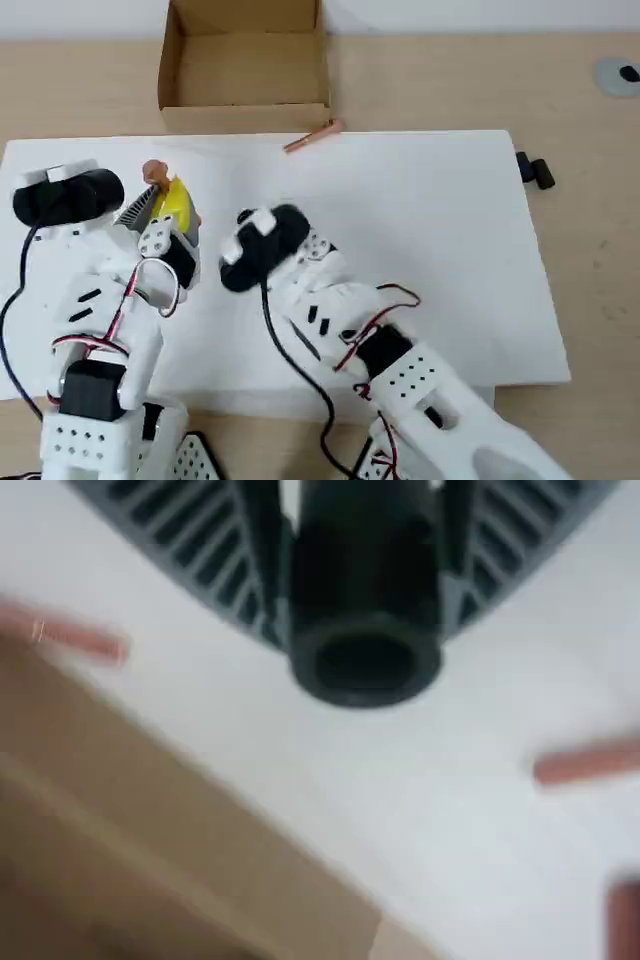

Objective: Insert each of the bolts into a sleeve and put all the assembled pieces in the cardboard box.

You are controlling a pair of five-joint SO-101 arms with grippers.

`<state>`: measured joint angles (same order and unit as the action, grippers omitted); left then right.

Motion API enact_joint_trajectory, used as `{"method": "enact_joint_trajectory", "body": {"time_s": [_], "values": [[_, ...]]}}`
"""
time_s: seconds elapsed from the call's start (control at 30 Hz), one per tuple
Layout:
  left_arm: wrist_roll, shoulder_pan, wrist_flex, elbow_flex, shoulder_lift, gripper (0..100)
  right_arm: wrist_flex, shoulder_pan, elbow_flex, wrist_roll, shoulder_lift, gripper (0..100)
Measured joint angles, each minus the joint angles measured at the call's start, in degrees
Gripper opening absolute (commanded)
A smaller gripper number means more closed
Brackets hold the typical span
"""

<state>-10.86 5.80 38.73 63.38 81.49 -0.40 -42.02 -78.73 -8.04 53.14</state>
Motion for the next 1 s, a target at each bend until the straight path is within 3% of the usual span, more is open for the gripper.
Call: {"method": "enact_joint_trajectory", "body": {"time_s": [0.17,0.27,0.43,0.6,0.8,1.0], "values": [[-3.4,2.0,0.1,-0.7,0.0,0,-12.7,-0.1,-5.6,-0.4,0.0,1.0],[-8.4,2.1,0.0,-4.7,0.0,0,-16.8,-0.1,-8.4,3.4,0.0,1.0],[-13.6,2.1,-6.8,-6.8,0.4,1,-17.5,-0.1,-8.6,13.5,0.0,1.0],[-16.7,2.8,-7.0,-6.8,0.5,1,-13.2,-0.1,-8.5,20.7,0.0,1.0],[-12.3,10.8,-4.2,-5.4,0.6,1,-0.7,-0.1,-3.8,21.7,0.0,1.0],[-1.8,15.7,-4.2,0.2,1.1,0,8.8,0.1,-1.4,21.9,0.0,0.9]]}}
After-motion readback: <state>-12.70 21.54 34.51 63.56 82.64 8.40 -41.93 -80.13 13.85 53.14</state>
